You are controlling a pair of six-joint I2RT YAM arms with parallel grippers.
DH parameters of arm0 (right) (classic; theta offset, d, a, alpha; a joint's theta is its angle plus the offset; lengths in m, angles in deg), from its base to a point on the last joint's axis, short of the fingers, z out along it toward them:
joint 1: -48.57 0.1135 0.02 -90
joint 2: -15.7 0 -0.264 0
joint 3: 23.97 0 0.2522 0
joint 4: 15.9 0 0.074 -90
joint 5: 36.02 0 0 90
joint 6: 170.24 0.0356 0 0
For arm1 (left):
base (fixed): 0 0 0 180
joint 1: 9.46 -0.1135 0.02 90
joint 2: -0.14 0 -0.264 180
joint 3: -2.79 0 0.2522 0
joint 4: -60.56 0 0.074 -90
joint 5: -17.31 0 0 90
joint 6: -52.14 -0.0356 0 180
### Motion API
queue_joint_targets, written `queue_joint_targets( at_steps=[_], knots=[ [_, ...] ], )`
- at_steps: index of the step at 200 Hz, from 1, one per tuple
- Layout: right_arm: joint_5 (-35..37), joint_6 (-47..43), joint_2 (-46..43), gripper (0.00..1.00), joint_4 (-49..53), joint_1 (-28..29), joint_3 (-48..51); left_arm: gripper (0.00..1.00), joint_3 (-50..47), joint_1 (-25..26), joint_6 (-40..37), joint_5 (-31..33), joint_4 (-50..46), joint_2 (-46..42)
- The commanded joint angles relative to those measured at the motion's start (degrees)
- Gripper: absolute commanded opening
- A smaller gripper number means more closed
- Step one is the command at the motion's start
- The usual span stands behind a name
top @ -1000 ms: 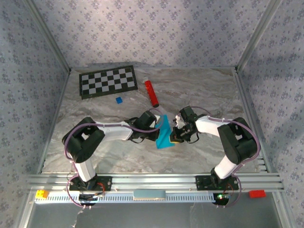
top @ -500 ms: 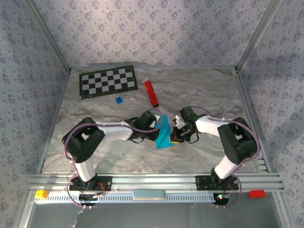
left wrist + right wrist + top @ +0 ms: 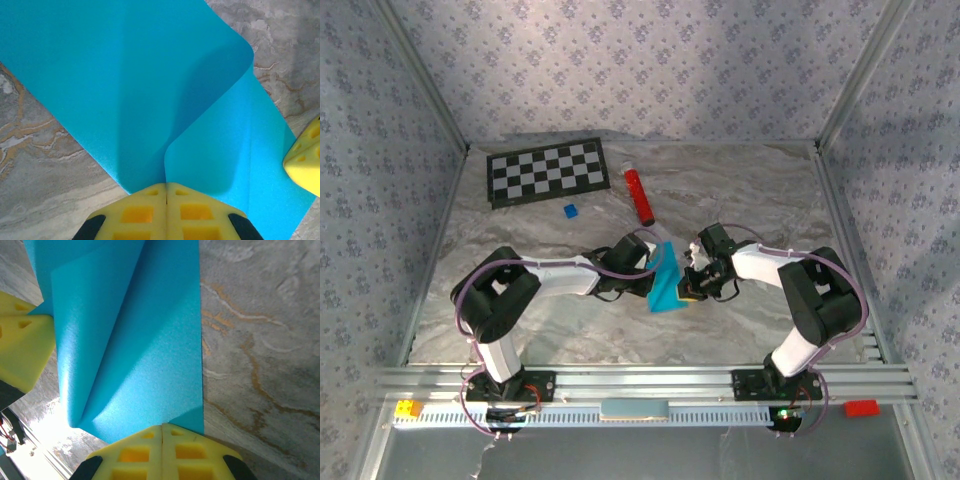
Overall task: Fold a paper plane with a square sheet of paper (pick it up from the middle)
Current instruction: Fold the triangle a second time at the center of the table.
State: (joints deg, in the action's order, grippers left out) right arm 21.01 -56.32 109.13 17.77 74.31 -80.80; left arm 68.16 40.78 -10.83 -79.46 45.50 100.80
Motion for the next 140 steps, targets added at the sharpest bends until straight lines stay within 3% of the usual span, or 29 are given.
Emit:
queue_joint_targets(
  at_steps=[1, 140],
  knots=[
    [4.3, -0.72, 1.05, 0.05, 3.92, -0.61, 0.96, 0.04, 1.02, -0.27, -0.84, 0.18, -0.24, -0.3],
    [4.21, -0.81, 0.95, 0.06, 3.67, -0.72, 1.37, 0.05, 1.57, -0.25, -1.08, -0.42, 0.85, 1.54]
  ],
)
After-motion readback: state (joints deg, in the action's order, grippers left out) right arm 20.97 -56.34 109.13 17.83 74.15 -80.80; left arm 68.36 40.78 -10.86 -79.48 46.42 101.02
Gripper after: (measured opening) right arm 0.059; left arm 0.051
